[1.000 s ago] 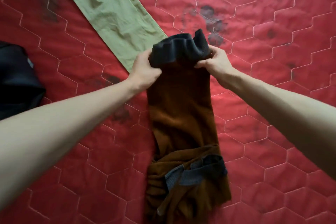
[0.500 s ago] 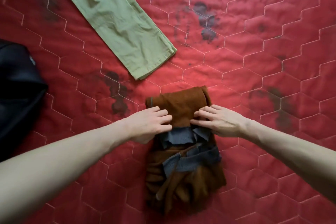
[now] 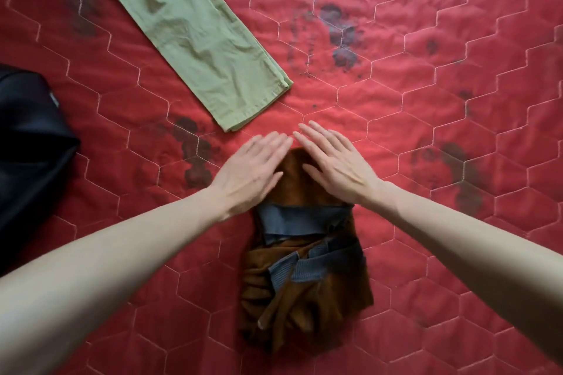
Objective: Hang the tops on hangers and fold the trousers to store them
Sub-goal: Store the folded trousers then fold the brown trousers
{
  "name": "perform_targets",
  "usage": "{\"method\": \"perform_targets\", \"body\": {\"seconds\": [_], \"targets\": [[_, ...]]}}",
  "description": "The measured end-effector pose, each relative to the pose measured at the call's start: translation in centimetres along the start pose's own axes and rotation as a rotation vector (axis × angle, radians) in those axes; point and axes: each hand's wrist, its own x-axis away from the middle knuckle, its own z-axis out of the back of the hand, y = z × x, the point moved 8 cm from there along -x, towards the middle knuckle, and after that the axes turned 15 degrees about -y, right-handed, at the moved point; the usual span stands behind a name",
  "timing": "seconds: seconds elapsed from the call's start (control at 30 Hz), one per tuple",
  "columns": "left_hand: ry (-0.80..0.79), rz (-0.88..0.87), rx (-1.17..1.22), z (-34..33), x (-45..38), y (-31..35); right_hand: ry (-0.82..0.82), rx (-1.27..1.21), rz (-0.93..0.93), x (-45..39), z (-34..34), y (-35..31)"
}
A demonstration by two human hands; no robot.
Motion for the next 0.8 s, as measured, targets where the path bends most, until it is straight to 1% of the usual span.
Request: {"method": "perform_targets", "body": {"seconds": [0.03, 0.07, 0.17, 0.23, 0.3, 0.47, 0.57, 0.6, 0.67, 0.73, 0.77, 0.8], "targets": [[-0.025, -0.016, 0.001, -0.9, -0.1, 0.7, -0.014, -0.002, -0.011, -0.3, -0.8, -0.6], [-0.051, 0.006, 0.001, -1.9, -0.1, 1.2, -0.024, -0.017, -0.03, -0.5, -1.8, -1.1], [-0.072, 0.123, -0.041, -4.8, 0.2, 1.4, -0.032, -0.085, -0.149, 0.1, -4.9, -1.5], [-0.071, 0.111, -0.039, -5.8, 0.2, 1.0, -0.025, -0.117, -0.214, 0.4, -6.5, -1.1], [-0.067, 0.084, -0.025, -6.2, -0.3, 0.3, -0.014, -0.123, -0.236, 0.2, -7.1, -0.7], [-0.134, 0.051, -0.032, -5.7, -0.4, -0.1, -0.066, -0.063, -0.183, 0.0, -6.2, -0.2], [-0.169, 0.018, -0.002, -5.5, -0.1, -0.7, -0.088, -0.138, -0.144, 0.4, -5.1, 1.4], [-0.162, 0.013, 0.036, -5.1, 0.0, -1.0, -0.086, -0.168, -0.146, 0.4, -4.7, 2.1], [-0.097, -0.013, 0.143, -3.6, 0.0, -1.7, -0.052, -0.183, -0.138, 0.2, -3.3, 2.9], [-0.048, -0.003, 0.186, -2.0, -0.4, -2.7, -0.067, -0.185, -0.098, -0.7, -2.2, 3.3], [-0.077, 0.03, 0.217, -1.6, -0.8, -3.4, -0.103, -0.172, -0.069, -1.4, -1.8, 3.2], [-0.139, 0.074, 0.272, -1.6, -1.2, -4.1, -0.152, -0.157, -0.043, -2.1, -1.5, 2.9]]}}
